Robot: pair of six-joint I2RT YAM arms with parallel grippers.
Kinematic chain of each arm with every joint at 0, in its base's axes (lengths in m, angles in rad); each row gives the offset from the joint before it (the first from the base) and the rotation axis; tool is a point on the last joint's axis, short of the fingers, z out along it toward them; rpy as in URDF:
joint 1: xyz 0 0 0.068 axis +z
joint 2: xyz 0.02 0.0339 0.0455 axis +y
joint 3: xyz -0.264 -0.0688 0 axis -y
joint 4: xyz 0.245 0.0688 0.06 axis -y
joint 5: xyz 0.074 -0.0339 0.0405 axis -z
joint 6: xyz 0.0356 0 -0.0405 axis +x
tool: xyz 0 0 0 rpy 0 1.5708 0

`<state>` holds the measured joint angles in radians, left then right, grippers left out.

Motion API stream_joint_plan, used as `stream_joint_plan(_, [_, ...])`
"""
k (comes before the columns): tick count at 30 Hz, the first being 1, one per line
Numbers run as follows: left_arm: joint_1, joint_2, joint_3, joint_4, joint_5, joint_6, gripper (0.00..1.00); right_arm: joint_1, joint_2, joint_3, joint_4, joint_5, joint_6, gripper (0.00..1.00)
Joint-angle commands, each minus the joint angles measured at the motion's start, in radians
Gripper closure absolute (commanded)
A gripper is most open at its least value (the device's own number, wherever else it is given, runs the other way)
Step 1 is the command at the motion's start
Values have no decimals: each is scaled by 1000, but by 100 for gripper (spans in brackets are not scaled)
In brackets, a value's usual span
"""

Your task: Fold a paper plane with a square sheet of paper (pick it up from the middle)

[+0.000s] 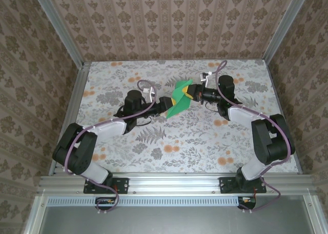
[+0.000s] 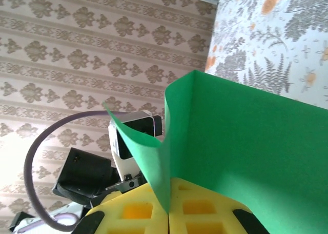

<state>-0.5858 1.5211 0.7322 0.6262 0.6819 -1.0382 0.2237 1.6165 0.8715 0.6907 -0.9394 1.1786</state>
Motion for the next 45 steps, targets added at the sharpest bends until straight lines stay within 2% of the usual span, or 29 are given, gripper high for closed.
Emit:
stream_joint_plan(1, [-9, -3, 20, 128, 42, -46, 23, 6, 8, -2, 98, -59, 64, 93])
stream_joint_plan(8, [-14, -3, 25, 187, 39, -67, 50, 5, 29, 3, 98, -68, 62, 93])
stream_joint_plan(21, [-8, 21, 30, 208, 42, -104, 81, -1, 62, -6, 94, -68, 54, 92])
stream_joint_plan(24, [-6, 19, 35, 166, 37, -84, 89, -15, 57, -6, 78, -68, 48, 84])
stream_joint_plan(27, [-2, 2, 38, 60, 17, -26, 94, -43, 35, -30, 54, -57, 26, 71])
stream_joint_plan(29, [4, -23, 43, -50, -5, 34, 95, -71, 3, -65, 36, -33, -1, 60])
stream_joint_plan(31, [10, -60, 49, -181, -31, 96, 96, -97, -31, -87, -21, -14, -46, 53])
stream_joint_plan(34, [12, -129, 106, -480, -149, 254, 96, -124, -103, -96, -230, 51, -190, 44])
stream_joint_plan(38, [0, -193, 227, -914, -391, 442, 96, -124, -219, -65, -589, 249, -446, 32])
stream_joint_plan(41, [-42, -195, 337, -1175, -637, 538, 96, -124, -323, -68, -700, 395, -543, 27])
stream_joint_plan(45, [-124, -126, 469, -1408, -975, 586, 95, -124, -418, -112, -723, 558, -568, 22])
